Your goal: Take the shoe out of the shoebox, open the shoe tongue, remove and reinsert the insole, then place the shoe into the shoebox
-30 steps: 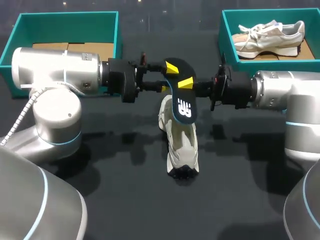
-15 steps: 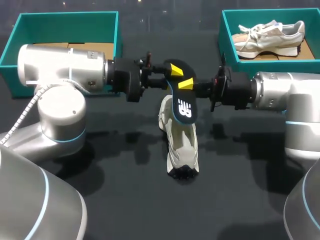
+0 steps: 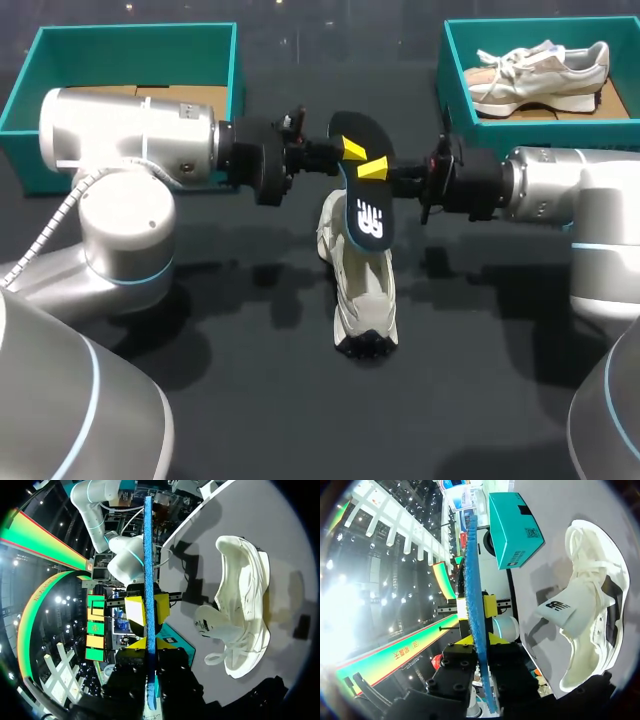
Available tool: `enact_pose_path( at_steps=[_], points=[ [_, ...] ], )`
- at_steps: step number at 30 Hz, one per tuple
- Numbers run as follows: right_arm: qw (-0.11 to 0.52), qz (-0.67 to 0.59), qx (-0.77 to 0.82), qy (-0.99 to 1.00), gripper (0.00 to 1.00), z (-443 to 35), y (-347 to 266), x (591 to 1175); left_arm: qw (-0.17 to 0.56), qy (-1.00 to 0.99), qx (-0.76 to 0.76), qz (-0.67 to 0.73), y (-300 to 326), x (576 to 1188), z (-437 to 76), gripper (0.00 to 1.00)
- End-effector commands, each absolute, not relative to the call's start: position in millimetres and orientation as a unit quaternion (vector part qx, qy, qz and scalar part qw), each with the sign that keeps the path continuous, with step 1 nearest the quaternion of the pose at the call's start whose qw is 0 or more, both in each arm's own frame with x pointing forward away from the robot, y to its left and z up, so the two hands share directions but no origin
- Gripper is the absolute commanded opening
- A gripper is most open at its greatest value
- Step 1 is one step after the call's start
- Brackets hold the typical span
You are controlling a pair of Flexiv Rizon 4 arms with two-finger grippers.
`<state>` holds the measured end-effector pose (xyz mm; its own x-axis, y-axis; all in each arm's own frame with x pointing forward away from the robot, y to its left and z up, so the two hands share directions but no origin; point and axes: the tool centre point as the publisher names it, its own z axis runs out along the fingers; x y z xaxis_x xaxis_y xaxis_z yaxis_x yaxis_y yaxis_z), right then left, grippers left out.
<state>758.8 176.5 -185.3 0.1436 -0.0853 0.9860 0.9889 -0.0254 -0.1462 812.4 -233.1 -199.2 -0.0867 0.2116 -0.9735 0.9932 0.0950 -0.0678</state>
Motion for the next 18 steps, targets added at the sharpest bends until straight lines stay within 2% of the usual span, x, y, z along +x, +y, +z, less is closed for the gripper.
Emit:
enact_pose_path(
  at_steps=[1, 6, 18],
  points=[
    [0.542, -0.489, -0.516, -0.448, 1.00, -184.7, 170.1, 757.9, 0.444, 0.593, 0.510, -0.436, -233.0, 814.3, -199.1, 0.00],
    [0.493, -0.481, -0.483, -0.540, 1.00, -179.3, 149.1, 750.8, 0.436, 0.598, 0.509, -0.439, -219.2, 811.4, -197.3, 0.00],
    [0.491, -0.474, -0.482, -0.550, 1.00, -180.8, 142.9, 748.9, 0.418, 0.615, 0.501, -0.443, -190.9, 782.0, -189.2, 0.00]
  ],
)
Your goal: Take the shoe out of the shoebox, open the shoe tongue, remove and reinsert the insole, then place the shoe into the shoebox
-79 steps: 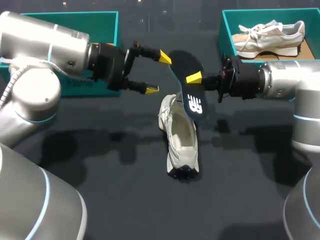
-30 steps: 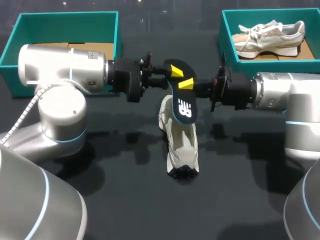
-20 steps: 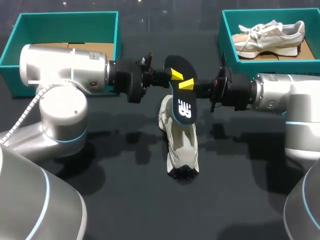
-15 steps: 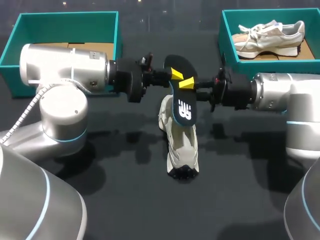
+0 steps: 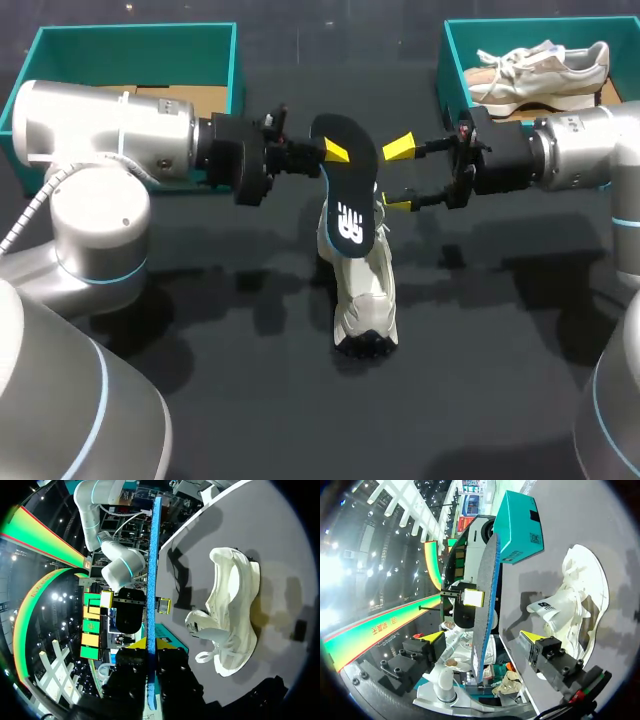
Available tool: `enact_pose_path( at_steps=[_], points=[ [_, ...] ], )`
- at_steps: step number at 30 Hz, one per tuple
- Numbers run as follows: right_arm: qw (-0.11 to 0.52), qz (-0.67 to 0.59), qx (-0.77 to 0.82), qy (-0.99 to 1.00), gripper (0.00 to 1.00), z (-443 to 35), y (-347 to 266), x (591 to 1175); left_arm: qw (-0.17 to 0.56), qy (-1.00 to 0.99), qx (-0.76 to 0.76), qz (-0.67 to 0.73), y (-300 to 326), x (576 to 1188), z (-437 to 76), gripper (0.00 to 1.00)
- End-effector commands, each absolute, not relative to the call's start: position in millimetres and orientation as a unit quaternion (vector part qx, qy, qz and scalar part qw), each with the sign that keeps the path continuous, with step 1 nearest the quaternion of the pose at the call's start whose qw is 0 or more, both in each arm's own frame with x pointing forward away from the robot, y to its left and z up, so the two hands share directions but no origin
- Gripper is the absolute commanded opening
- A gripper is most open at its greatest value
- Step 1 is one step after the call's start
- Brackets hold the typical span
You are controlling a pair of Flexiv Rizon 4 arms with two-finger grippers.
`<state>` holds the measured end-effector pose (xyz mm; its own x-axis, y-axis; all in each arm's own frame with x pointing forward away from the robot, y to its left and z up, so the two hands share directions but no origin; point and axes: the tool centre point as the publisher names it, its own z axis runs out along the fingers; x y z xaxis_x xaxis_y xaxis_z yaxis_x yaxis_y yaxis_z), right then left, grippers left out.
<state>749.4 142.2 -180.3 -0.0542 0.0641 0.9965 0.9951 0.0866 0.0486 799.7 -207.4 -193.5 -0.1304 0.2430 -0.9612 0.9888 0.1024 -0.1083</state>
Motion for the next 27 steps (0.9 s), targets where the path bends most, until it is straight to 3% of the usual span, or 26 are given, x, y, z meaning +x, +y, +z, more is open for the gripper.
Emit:
enact_pose_path(
  at_steps=[1, 9, 24, 27],
  points=[
    [0.491, -0.474, -0.482, -0.550, 1.00, -180.8, 142.9, 748.9, 0.412, 0.616, 0.500, -0.448, -190.3, 779.5, -189.5, 0.00],
    [0.397, -0.444, -0.468, -0.653, 1.00, -202.6, 122.7, 740.1, 0.348, 0.616, 0.463, -0.534, -188.3, 757.7, -190.0, 0.00],
    [0.397, -0.444, -0.468, -0.653, 1.00, -202.6, 122.7, 740.1, 0.350, 0.602, 0.481, -0.533, -190.1, 750.9, -189.4, 0.00],
    [0.367, -0.426, -0.432, -0.705, 1.00, -209.6, 112.0, 735.0, 0.332, 0.609, 0.462, -0.552, -192.9, 739.3, -188.2, 0.00]
  ],
)
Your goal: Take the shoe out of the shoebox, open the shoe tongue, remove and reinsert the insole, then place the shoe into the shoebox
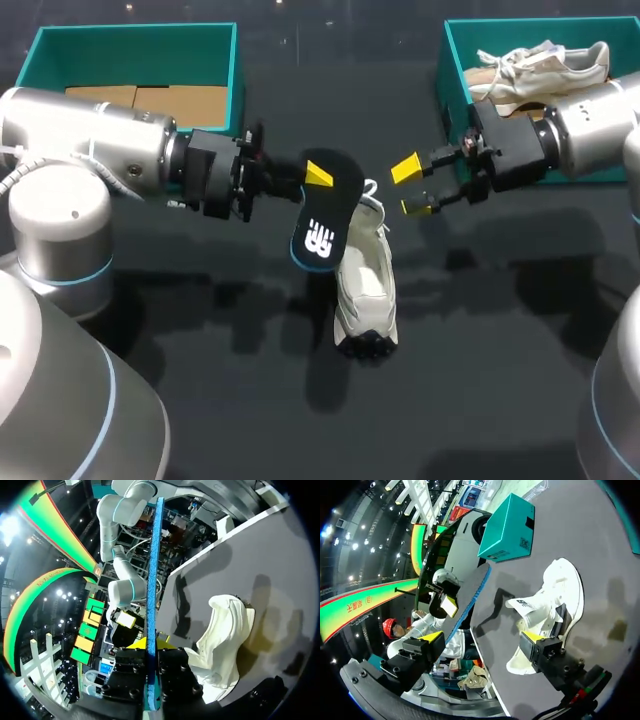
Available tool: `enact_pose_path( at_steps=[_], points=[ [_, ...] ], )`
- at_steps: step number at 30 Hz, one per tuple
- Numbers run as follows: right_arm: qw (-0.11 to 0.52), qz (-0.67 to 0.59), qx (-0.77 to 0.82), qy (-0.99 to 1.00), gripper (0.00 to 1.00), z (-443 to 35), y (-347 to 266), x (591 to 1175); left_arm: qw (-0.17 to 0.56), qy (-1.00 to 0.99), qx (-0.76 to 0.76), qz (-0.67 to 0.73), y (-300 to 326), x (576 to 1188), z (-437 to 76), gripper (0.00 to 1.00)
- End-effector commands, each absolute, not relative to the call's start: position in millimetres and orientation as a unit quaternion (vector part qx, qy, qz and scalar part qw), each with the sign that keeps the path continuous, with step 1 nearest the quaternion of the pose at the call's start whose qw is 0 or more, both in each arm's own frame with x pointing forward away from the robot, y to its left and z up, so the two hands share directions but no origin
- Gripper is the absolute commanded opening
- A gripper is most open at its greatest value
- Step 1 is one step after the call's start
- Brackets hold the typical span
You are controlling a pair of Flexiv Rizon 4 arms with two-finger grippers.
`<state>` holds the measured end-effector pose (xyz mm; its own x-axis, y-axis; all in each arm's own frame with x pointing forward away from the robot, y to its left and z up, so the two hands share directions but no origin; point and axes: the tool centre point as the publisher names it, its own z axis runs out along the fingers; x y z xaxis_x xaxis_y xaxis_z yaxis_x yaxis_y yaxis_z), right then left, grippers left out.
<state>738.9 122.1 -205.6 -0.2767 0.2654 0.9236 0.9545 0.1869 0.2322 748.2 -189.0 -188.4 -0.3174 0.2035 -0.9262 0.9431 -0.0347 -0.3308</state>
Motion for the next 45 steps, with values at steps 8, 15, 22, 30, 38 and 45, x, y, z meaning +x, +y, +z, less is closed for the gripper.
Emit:
enact_pose_path(
  at_steps=[8, 15, 22, 30, 38, 45],
  points=[
    [0.304, -0.376, -0.328, -0.811, 1.00, -235.1, 90.0, 717.9, 0.252, 0.615, 0.422, -0.617, -186.1, 706.0, -185.2, 0.00],
    [0.304, -0.376, -0.328, -0.811, 1.00, -235.1, 90.0, 717.9, 0.252, 0.615, 0.422, -0.617, -186.1, 706.0, -185.2, 0.00],
    [0.259, -0.365, -0.309, -0.839, 1.00, -239.9, 83.5, 710.9, 0.245, 0.618, 0.419, -0.618, -189.5, 702.1, -184.9, 0.00],
    [0.142, -0.348, -0.209, -0.903, 1.00, -266.6, 66.4, 688.3, 0.169, 0.625, 0.374, -0.664, -200.9, 667.9, -176.4, 0.00],
    [0.139, -0.341, -0.208, -0.906, 1.00, -270.9, 65.5, 688.5, 0.162, 0.634, 0.388, -0.649, -201.1, 662.6, -174.9, 0.00],
    [0.139, -0.341, -0.208, -0.906, 1.00, -270.9, 65.5, 688.5, 0.162, 0.634, 0.388, -0.649, -201.1, 662.6, -174.9, 0.00]
  ],
)
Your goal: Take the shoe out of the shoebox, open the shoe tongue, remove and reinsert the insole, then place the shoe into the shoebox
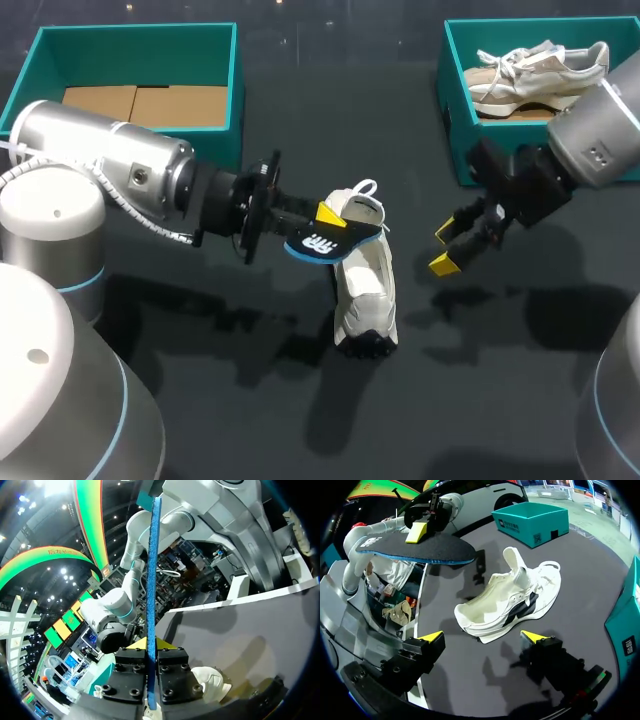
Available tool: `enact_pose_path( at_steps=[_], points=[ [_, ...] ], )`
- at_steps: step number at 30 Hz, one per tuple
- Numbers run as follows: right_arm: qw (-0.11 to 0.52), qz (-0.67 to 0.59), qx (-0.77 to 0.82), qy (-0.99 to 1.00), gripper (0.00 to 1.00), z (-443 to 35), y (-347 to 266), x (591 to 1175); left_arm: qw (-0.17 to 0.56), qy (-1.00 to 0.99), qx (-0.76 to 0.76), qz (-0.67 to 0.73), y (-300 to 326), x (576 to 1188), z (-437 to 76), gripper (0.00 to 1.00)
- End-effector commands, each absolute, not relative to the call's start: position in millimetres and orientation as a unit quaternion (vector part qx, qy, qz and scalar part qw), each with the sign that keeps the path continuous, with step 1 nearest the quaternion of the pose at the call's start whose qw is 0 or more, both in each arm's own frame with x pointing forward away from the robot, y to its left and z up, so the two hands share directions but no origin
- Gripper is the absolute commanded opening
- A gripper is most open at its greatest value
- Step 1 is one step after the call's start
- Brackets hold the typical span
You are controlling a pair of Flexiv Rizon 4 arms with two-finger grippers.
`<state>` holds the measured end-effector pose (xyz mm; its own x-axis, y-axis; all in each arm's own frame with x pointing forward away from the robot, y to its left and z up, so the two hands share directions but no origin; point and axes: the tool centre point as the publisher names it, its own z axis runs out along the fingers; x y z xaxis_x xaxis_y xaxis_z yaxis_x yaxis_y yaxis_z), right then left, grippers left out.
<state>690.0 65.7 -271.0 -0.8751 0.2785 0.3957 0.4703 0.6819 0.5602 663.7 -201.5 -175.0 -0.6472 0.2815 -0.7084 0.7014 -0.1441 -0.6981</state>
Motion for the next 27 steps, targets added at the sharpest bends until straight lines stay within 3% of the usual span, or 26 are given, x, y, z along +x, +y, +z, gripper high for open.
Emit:
enact_pose_path(
  at_steps=[1, 15, 27],
  points=[
    [0.139, -0.341, -0.208, -0.906, 1.00, -270.9, 65.5, 688.5, 0.162, 0.634, 0.388, -0.649, -201.1, 662.6, -174.9, 0.00],
    [0.095, -0.290, -0.107, -0.946, 1.00, -319.0, 81.4, 678.2, 0.127, 0.672, 0.255, -0.684, -203.0, 625.9, -200.9, 0.00],
    [0.092, -0.271, -0.087, -0.954, 1.00, -323.8, 80.6, 675.3, 0.128, 0.677, 0.251, -0.680, -207.5, 623.1, -200.7, 0.00]
  ],
)
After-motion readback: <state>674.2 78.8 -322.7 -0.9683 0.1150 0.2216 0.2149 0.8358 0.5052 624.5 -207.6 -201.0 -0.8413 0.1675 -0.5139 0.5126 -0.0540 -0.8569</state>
